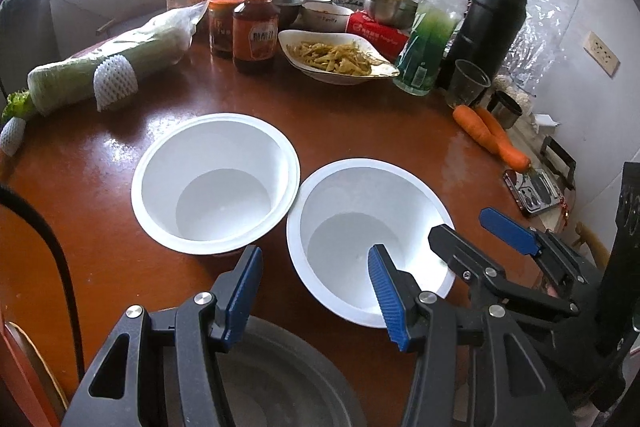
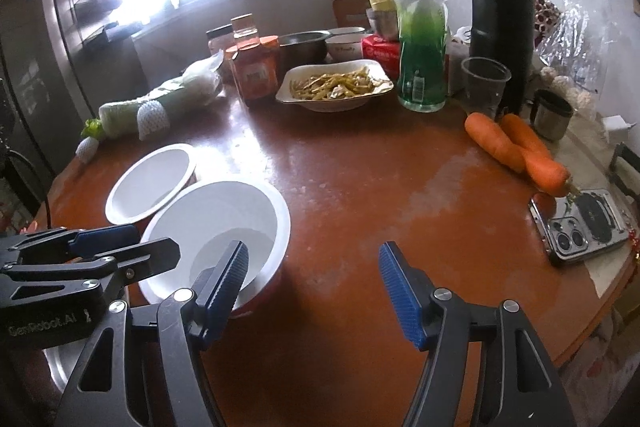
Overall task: Organize plates and bowls
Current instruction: 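Move the open right gripper to the rim of a white bowl, then grasp the white bowl rim with the right gripper and lift it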
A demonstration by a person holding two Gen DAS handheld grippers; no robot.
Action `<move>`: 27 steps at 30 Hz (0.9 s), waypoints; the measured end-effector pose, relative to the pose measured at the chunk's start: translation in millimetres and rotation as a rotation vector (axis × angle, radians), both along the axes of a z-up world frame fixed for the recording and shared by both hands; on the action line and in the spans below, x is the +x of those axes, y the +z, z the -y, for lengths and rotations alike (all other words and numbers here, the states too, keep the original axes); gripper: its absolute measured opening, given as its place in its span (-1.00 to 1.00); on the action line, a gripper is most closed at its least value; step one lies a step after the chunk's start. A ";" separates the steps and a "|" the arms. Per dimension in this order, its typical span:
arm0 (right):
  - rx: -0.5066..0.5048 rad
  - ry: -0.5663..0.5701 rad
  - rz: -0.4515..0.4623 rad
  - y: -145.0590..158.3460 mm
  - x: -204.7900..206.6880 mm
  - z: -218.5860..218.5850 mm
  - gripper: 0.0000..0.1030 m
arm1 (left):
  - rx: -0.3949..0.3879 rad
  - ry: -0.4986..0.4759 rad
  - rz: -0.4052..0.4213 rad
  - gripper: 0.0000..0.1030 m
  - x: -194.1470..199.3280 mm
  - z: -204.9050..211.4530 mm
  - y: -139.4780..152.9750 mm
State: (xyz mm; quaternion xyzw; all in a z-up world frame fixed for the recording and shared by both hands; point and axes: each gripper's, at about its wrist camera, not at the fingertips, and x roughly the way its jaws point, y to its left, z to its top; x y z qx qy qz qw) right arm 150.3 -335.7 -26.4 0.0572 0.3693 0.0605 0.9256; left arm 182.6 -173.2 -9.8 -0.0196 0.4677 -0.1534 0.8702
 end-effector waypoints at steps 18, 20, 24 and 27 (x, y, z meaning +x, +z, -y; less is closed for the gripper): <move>0.038 0.118 -0.018 -10.1 11.9 -15.5 -0.59 | -0.008 -0.032 -0.056 -0.43 9.0 13.3 -15.1; 0.035 0.116 -0.014 -9.2 9.9 -16.4 -0.60 | -0.006 -0.028 -0.052 -0.43 8.3 12.6 -14.7; 0.041 0.116 -0.006 -5.7 5.8 -17.5 -0.62 | -0.003 -0.027 -0.035 -0.43 5.0 11.8 -9.7; 0.046 0.116 0.005 0.6 2.0 -18.1 -0.62 | -0.008 -0.026 -0.016 -0.43 2.0 9.6 -2.8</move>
